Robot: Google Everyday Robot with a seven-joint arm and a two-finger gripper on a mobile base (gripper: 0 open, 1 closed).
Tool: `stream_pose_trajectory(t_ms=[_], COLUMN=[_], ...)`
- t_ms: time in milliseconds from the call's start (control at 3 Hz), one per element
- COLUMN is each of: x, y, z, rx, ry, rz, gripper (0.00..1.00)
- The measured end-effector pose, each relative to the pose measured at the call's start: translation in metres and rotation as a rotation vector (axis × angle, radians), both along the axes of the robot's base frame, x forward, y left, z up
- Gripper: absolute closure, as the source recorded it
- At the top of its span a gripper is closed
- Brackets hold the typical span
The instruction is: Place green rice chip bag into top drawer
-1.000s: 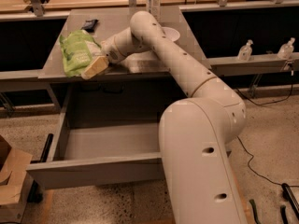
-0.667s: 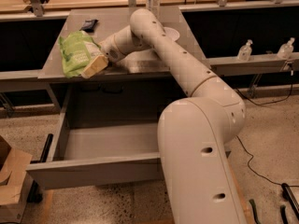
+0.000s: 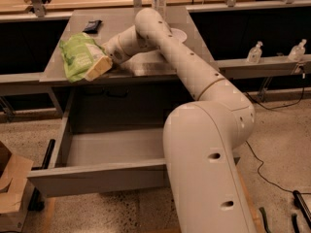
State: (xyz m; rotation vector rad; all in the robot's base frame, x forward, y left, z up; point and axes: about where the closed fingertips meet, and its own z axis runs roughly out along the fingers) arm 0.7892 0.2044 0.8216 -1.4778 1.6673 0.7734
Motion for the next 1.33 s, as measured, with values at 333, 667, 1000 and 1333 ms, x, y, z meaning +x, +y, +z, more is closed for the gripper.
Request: stream_pose_trajectory(t_ms=[333, 667, 1000, 1333], x=[0.0000, -0.0001, -0.0001, -0.0001], y=[0.0000, 0.0000, -0.0001, 0.0001], z=[0.0004, 0.0015, 0.0021, 0.0028], rx=[0.000, 0.000, 0.000, 0.000], ry=[0.000, 0.000, 0.000, 0.000], rz=[0.000, 0.000, 0.000, 0.000], gripper=[1.00, 1.00, 1.00, 0.85])
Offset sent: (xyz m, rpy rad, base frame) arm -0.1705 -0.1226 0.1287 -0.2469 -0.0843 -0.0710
